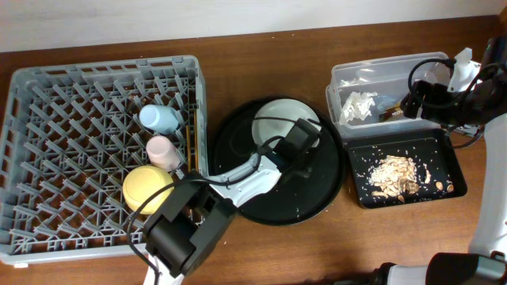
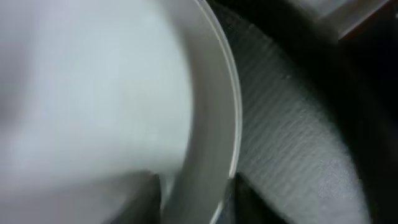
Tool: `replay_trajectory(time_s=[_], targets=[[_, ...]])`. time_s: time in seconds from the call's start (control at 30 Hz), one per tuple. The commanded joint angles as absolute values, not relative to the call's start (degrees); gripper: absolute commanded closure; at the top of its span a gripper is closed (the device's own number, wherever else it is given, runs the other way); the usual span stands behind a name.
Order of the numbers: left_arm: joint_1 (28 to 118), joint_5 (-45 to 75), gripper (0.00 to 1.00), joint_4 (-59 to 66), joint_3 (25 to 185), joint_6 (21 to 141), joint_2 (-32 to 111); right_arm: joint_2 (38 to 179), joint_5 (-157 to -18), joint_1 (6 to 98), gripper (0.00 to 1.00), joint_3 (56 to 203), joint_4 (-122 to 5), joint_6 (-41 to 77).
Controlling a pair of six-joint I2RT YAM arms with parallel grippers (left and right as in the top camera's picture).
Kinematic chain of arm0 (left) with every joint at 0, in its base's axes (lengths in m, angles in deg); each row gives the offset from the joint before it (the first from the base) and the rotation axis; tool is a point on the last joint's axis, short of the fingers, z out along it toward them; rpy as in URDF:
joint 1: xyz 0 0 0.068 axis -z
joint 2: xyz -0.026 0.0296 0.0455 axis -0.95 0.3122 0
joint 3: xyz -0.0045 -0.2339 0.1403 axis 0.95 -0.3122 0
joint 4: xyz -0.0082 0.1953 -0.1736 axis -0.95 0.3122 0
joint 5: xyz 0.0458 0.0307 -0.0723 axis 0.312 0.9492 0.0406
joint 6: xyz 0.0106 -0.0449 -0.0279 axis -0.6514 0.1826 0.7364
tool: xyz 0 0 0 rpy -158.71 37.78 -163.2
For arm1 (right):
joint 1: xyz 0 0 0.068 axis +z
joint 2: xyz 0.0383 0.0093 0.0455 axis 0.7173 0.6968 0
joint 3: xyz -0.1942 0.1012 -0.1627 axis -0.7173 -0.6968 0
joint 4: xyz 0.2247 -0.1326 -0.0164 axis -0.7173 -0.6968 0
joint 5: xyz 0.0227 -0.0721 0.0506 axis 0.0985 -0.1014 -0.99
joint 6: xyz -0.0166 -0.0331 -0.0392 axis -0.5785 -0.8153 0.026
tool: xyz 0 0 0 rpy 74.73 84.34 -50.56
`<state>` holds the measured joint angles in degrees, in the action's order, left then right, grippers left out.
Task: Sort waste into correct bins and load items into the dishwasher rack
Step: 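Reach the left gripper to the white plate and grasp its edge, then lift the white plate with the left gripper and stand it in the rack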
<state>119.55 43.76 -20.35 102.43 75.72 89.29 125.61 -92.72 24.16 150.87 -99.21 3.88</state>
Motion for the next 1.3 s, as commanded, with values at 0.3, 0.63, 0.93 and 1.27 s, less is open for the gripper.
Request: replay_trajectory(time_s=[0.3,0.63,0.93,1.27], targets=[[119.53,48.83,0.75,11.67,102.91,75.31,89.36,125.58,-92.41,23.94,0.01,150.96,-99.25,4.12],[119.53,49.92,0.42,3.91,108.39,78.63,89.90,125.58,-92.41,23.94,0.01,150.96,-99.25,4.12],[119.88,50.93,0.95,4.31,108.35,78.78,92.99,125.58,-92.41,23.94,0.01,150.96,-99.25,4.12],[116.93,50.93,0.99,8.85,116.53,78.78,65.97,125.58,-92.41,23.94,0.01,150.96,-99.25,4.12]])
